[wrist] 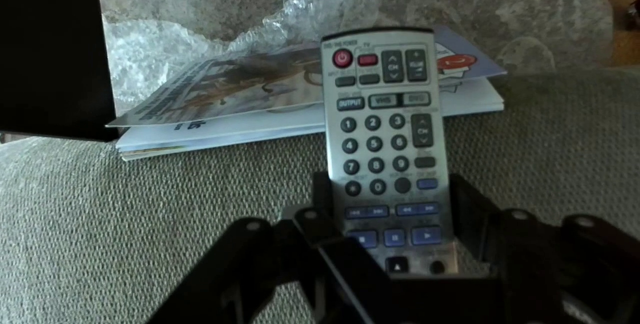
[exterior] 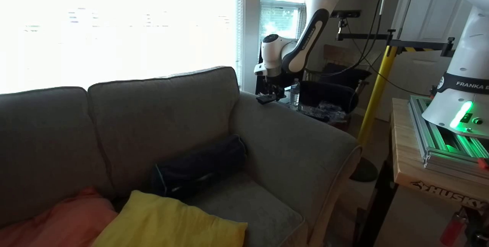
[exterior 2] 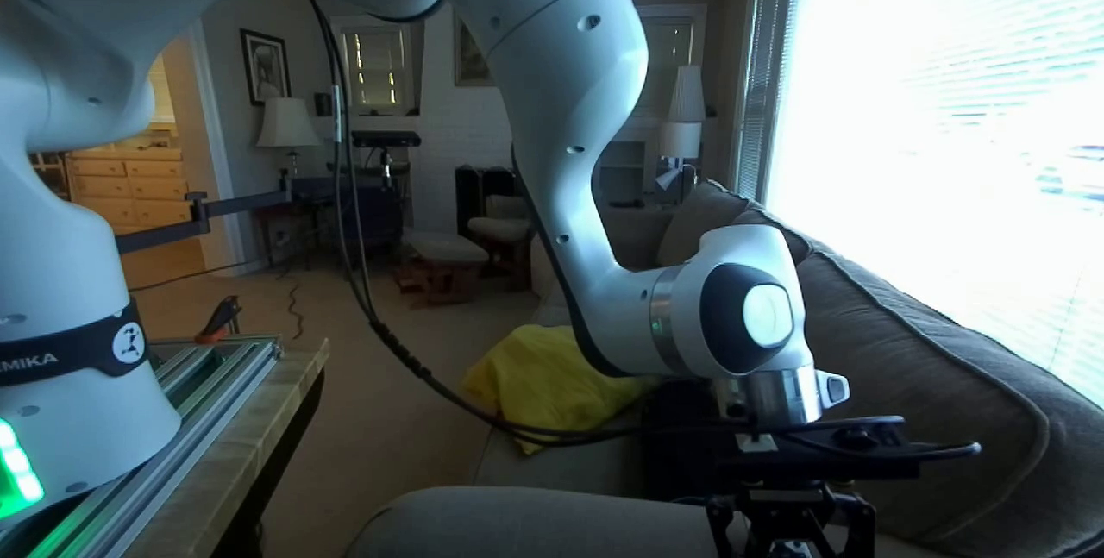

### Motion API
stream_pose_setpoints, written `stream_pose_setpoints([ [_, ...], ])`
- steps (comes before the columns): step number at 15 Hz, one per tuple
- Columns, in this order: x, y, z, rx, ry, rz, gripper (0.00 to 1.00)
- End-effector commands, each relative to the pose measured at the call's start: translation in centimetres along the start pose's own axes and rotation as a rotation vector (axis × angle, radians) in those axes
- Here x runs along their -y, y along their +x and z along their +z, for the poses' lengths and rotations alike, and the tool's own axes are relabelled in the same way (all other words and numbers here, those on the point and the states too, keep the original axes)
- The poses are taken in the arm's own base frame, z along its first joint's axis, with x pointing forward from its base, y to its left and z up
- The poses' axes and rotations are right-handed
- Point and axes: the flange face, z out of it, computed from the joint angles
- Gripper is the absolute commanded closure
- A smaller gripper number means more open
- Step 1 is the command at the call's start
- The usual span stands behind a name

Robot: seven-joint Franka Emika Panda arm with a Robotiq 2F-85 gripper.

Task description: Pick up the grey remote control from the table and put it on the right armrest of the sofa.

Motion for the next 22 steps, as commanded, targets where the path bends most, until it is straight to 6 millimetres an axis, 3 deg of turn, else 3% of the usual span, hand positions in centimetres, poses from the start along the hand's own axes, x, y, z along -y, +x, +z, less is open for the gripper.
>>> stream_pose_setpoints([
  [1,-0.6,0.7,0.1,-0.043,0.018,-0.012,0.66],
  [11,-0.1,1.7,1.0,-0.070,0.070,-0.032,0.66],
  [12,-0.1,1.7,0.8,-0.068,0.070,-0.031,0.34],
  [13,-0.2,1.6,0.8,-0.066,0.068,-0.029,0.16],
  [15,-0.6,1.4,0.5,-0.057,0.065,-0.023,0.02],
  [22,0.6,-1.5,-3.9,0.178,0.114,0.200,0.00],
])
